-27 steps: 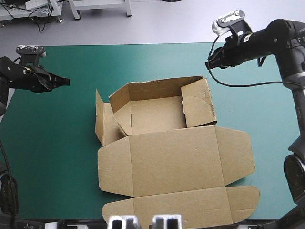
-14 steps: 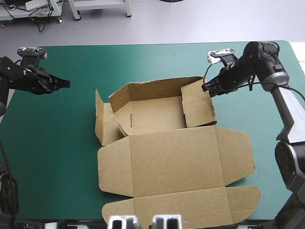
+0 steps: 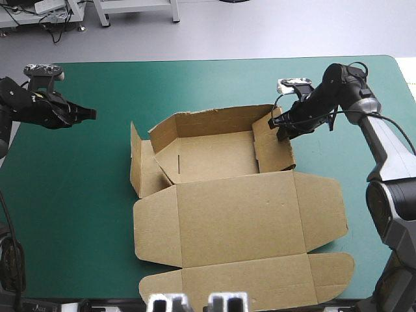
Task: Fold the box
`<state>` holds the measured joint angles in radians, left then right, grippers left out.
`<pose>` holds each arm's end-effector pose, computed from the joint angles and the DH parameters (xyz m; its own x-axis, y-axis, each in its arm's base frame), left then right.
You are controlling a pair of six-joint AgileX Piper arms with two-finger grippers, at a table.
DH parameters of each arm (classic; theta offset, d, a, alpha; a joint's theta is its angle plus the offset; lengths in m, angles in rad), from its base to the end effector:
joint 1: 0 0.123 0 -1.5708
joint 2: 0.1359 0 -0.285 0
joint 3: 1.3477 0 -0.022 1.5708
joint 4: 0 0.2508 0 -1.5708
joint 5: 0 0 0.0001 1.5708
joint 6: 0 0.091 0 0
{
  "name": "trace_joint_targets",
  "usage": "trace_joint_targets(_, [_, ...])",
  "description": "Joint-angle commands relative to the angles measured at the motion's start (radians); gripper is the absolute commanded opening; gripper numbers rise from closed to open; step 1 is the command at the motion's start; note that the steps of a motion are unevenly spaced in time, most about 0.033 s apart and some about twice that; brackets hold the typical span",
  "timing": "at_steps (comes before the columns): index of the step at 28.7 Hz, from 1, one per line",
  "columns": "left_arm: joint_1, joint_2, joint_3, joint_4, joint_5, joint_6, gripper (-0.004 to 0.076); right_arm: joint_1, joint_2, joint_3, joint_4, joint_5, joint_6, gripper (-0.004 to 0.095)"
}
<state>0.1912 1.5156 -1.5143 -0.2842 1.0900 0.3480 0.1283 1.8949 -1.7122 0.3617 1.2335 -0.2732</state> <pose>0.3179 0.0385 0.3769 -0.8111 0.0522 -0.5826 0.1253 0.9884 -0.0858 0.3933 0.0814 0.2935 -0.9164 -0.2590 -0.3051 -0.3463 0.8953 0.2803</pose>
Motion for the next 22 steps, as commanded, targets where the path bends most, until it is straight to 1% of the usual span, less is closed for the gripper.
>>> trace_joint_targets(1, [0.002,-0.035,-0.034,-0.041,-0.033,0.0,0.0004,-0.003,-0.023,-0.02,0.036,0.008,0.0,0.0291])
trace_joint_targets(3, [0.002,-0.035,-0.034,-0.065,-0.035,0.0,0.0004,-0.003,-0.002,-0.02,0.052,0.001,-0.02,0.0257])
trace_joint_targets(4, [0.002,-0.035,-0.034,-0.068,-0.035,0.002,0.0004,-0.003,0.01,-0.02,0.052,0.001,-0.02,0.0208])
trace_joint_targets(6, [0.002,-0.035,-0.034,-0.068,-0.041,0.004,0.0004,-0.003,0.024,-0.02,0.052,0.001,-0.036,0.0064])
trace_joint_targets(7, [0.002,-0.035,-0.034,-0.068,-0.045,0.004,0.0004,-0.003,0.026,-0.02,0.054,-0.002,-0.05,-0.0024])
trace_joint_targets(9, [0.002,-0.031,-0.034,-0.066,-0.07,0.004,0.0004,-0.003,0.03,-0.02,0.067,-0.019,-0.059,-0.0014])
trace_joint_targets(11, [0.002,-0.022,-0.034,-0.064,-0.1,-0.008,0.0004,-0.005,0.026,-0.02,0.105,-0.034,-0.07,-0.0014])
trace_joint_targets(15, [0.007,0.009,-0.034,-0.073,-0.17,-0.088,0.0005,-0.014,-0.012,-0.033,0.213,-0.054,-0.107,-0.0015])
trace_joint_targets(18, [0.042,0.038,-0.034,-0.161,-0.199,-0.1,0.0005,-0.036,-0.064,-0.067,0.257,-0.047,-0.125,-0.0015])
trace_joint_targets(20, [0.075,0.055,-0.034,-0.255,-0.213,-0.094,0.0005,-0.057,-0.103,-0.098,0.263,-0.039,-0.125,-0.0013])
trace_joint_targets(22, [0.122,0.073,-0.034,-0.391,-0.21,-0.054,0.0005,-0.082,-0.142,-0.131,0.263,-0.027,-0.125,-0.0015])
